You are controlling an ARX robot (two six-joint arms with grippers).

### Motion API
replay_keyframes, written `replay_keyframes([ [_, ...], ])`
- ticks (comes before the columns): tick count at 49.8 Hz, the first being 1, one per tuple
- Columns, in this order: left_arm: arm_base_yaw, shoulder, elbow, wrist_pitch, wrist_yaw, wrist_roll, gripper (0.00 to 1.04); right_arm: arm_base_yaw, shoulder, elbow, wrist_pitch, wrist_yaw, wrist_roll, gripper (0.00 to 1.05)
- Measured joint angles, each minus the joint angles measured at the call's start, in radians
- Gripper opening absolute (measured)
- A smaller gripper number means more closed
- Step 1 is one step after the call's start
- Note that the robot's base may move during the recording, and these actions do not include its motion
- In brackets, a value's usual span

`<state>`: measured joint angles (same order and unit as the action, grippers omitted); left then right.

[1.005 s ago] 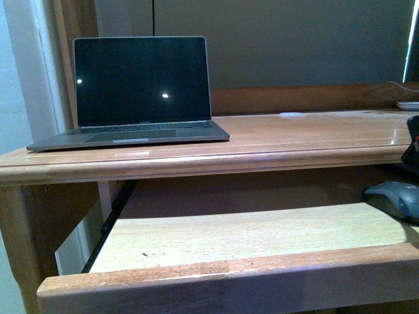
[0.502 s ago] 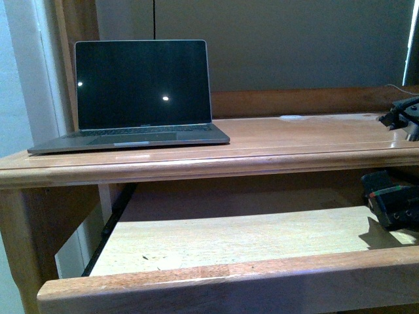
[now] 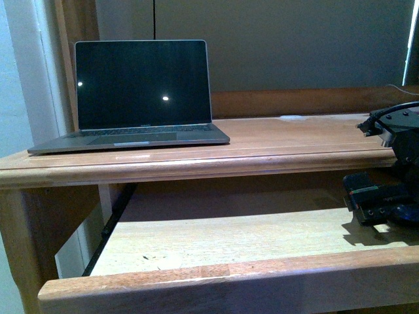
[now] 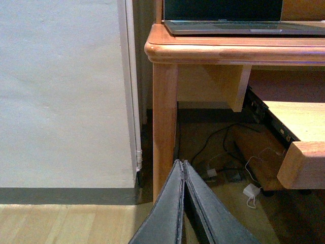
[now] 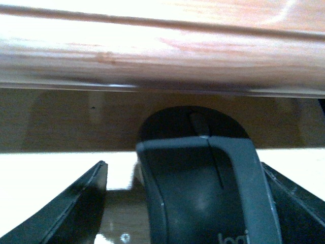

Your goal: Place mouse

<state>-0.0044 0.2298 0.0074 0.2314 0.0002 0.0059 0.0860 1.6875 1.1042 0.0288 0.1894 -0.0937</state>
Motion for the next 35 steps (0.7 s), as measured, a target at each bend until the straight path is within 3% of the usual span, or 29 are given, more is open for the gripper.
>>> replay_keyframes([
  [7, 0.0, -0.038, 0.0, -0.039, 0.0, 0.0, 0.03, -0.013, -0.012, 0.004, -0.037, -0.045, 0.028, 0.59],
  [9, 0.0, -0.049, 0.0, -0.05, 0.0, 0.0, 0.03, -0.022, -0.023, 0.003, -0.053, -0.06, 0.032, 0.56],
  [15, 0.0, -0.164, 0.0, -0.2, 0.0, 0.0, 0.03, -0.047, -0.069, -0.018, -0.084, -0.114, 0.033, 0.56],
  [27, 0.0, -0.224, 0.0, -0.229, 0.0, 0.0, 0.03, -0.084, -0.275, -0.04, -0.274, -0.277, -0.042, 0.55],
  [35, 0.0, -0.224, 0.0, -0.23, 0.0, 0.0, 0.03, -0.075, -0.266, 0.104, -0.33, -0.254, -0.075, 0.55],
])
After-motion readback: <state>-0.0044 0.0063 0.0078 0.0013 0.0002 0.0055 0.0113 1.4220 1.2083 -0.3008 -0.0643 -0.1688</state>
